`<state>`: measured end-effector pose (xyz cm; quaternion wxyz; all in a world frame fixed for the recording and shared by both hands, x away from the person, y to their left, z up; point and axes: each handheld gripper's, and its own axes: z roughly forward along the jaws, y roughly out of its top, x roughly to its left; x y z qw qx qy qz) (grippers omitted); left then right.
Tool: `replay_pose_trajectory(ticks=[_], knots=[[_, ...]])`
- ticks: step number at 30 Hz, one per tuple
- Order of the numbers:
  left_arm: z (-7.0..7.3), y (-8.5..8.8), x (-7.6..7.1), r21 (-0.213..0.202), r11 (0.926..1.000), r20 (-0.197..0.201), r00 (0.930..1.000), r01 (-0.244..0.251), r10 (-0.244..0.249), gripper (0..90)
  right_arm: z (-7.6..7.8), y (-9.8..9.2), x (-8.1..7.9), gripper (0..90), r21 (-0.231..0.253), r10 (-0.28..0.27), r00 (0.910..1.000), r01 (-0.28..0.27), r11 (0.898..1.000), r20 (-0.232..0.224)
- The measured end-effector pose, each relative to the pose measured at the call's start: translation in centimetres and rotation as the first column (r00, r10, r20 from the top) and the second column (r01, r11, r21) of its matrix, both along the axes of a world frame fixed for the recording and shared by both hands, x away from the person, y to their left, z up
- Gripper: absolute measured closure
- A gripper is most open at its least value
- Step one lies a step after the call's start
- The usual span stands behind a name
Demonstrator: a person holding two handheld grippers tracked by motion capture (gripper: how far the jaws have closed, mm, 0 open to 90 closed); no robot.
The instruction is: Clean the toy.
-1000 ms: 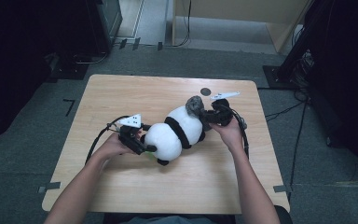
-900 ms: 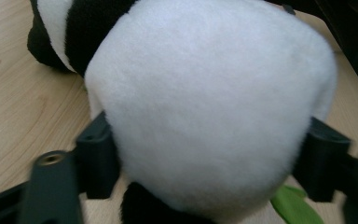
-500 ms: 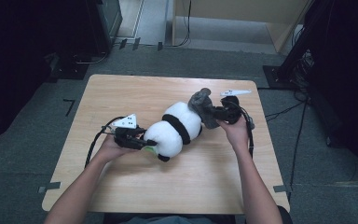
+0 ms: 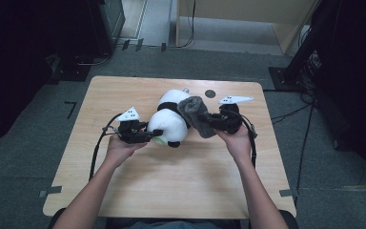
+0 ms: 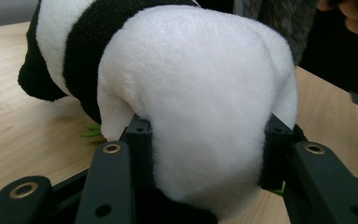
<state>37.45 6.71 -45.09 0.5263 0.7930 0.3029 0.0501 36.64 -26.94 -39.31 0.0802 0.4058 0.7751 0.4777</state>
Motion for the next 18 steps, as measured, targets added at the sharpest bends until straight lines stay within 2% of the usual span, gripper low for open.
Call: replay_pose_trajectory(ticks=[3, 4, 7, 8, 10, 15, 18], knots=[[-0.2, -0.5, -0.4, 0.020, 0.9984, 0.001, 0.9986, -0.052, 0.052, 51.5, -0.2, 1.2, -0.4, 78.3, -0.005, 0.014, 0.9999, -0.014, 1.000, -0.005], [-0.2, -0.5, -0.4, 0.018, 0.9978, -0.011, 0.9979, -0.064, 0.064, 51.4, -0.3, 1.5, -0.5, 78.3, -0.006, 0.015, 0.9999, -0.015, 1.000, -0.002], [-0.3, -0.5, -0.4, -0.019, 0.9954, -0.062, 0.9937, -0.094, 0.093, 50.8, -0.3, 2.6, -0.9, 78.1, -0.001, 0.030, 0.9995, -0.030, 1.000, 0.008], [-0.2, -0.6, -0.5, -0.022, 0.9938, -0.066, 0.9921, -0.109, 0.107, 50.8, -0.3, 3.0, -1.1, 78.1, 0.000, 0.033, 0.9994, -0.033, 0.999, 0.013], [0.0, -0.9, -0.8, -0.016, 0.9918, -0.050, 0.9908, -0.126, 0.126, 50.9, -0.3, 3.9, -1.3, 78.0, 0.003, 0.049, 0.9984, -0.049, 0.999, 0.026], [0.3, -1.2, -1.1, -0.019, 0.9861, -0.052, 0.9851, -0.165, 0.164, 50.9, -0.5, 5.9, -2.1, 77.7, -0.021, 0.078, 0.9957, -0.077, 0.997, 0.050], [0.3, -1.3, -1.2, -0.024, 0.9823, -0.054, 0.9814, -0.186, 0.184, 50.8, -0.7, 6.8, -2.5, 77.8, -0.027, 0.101, 0.9937, -0.099, 0.995, 0.049]])
